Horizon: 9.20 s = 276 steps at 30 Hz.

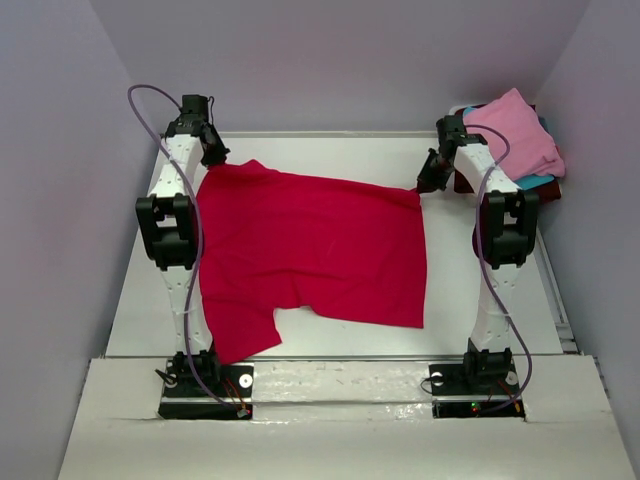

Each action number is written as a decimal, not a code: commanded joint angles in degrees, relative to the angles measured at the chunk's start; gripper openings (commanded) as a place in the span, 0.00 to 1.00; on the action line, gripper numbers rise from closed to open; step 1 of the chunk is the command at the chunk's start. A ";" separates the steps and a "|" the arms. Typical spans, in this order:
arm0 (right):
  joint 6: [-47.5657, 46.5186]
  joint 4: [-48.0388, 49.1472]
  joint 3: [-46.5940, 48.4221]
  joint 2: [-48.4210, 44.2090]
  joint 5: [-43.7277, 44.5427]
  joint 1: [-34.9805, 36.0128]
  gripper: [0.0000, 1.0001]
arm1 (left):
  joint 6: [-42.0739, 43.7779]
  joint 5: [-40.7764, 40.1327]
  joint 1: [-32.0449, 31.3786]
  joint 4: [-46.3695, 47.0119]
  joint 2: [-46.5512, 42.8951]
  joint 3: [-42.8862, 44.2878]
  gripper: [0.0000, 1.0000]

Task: Fold and stack the t-shirts
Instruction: Fold the tshirt

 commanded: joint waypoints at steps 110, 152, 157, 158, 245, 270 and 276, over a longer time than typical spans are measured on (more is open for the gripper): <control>-0.83 -4.69 -22.00 -16.87 0.97 -2.74 0.07 | -6.16 2.00 4.28 1.23 -30.06 -38.67 0.06; -5.76 -6.36 -18.24 -12.39 0.79 -2.74 0.46 | -8.98 2.61 4.28 1.84 -32.26 -41.40 0.06; -4.36 -6.27 -14.19 -9.67 2.55 -2.74 0.42 | -8.71 3.05 4.28 2.02 -32.26 -41.40 0.06; -4.18 -6.09 -13.75 -9.31 2.38 -2.74 0.41 | -8.63 3.05 4.28 2.02 -32.35 -41.40 0.06; -4.53 -7.76 -22.98 -8.26 0.62 1.92 0.31 | -7.92 4.99 4.28 3.86 -31.12 -42.36 0.43; -3.82 -12.95 -5.21 1.24 2.64 1.92 0.31 | -7.57 3.50 2.52 -0.18 -9.68 -20.84 0.50; -4.00 -13.30 -3.73 1.85 2.73 0.87 0.32 | -8.19 -0.99 2.52 -2.64 -6.16 -14.33 0.50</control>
